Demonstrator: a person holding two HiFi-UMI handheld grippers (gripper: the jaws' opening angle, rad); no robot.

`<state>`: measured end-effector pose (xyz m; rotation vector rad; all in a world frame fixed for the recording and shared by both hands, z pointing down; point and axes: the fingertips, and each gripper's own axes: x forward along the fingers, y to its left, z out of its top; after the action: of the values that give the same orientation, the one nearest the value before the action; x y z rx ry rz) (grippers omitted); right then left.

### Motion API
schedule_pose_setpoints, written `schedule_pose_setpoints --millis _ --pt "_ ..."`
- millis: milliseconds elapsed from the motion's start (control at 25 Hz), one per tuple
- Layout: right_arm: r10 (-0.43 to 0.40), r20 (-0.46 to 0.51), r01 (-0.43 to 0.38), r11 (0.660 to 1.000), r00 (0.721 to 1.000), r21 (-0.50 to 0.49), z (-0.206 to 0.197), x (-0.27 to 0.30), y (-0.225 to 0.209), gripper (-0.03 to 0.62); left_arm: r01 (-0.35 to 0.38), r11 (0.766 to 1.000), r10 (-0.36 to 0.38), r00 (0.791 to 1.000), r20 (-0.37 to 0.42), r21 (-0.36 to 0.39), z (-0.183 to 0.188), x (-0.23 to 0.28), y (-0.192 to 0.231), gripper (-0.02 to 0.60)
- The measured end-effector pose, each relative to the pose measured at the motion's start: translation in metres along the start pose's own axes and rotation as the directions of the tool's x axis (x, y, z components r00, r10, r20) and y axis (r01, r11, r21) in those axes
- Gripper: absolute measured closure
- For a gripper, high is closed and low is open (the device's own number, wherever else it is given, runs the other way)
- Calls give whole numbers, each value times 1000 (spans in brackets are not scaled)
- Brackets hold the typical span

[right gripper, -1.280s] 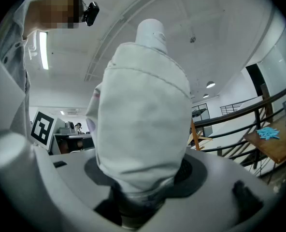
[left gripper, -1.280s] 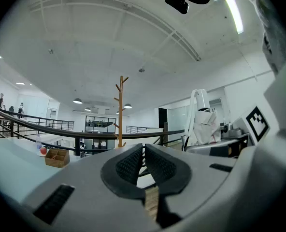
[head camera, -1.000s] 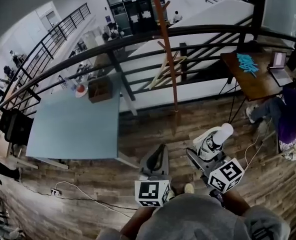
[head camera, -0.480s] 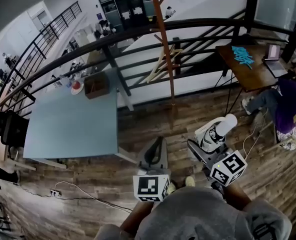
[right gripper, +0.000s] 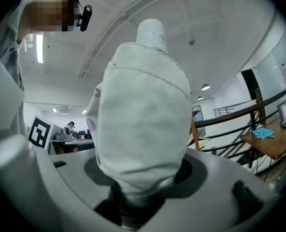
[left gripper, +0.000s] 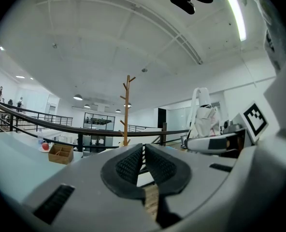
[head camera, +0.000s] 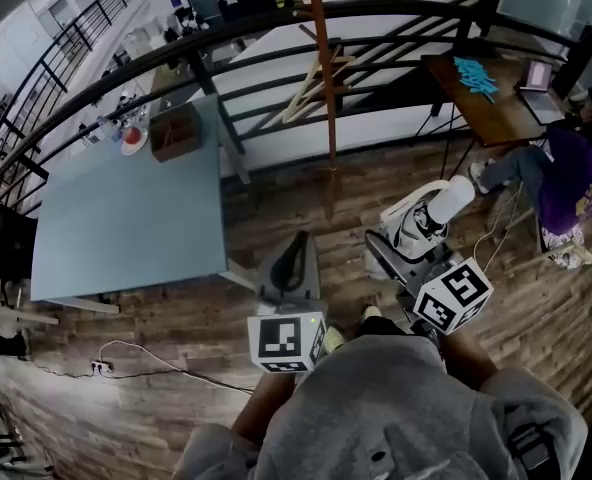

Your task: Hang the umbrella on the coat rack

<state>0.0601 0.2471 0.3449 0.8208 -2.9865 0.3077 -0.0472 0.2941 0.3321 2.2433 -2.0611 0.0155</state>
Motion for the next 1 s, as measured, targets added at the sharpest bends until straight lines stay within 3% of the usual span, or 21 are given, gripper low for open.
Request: schedule_pose_setpoints --millis 600,1000 --pt "18 -22 -18 1000 1000 -7 -2 4 -9 339 20 1000 -21 1000 -21 -16 -2 15 -9 555" --pt "10 -11 -10 1000 1000 -20 6 11 -58 340 33 999 -32 999 -31 25 2 64 -28 555"
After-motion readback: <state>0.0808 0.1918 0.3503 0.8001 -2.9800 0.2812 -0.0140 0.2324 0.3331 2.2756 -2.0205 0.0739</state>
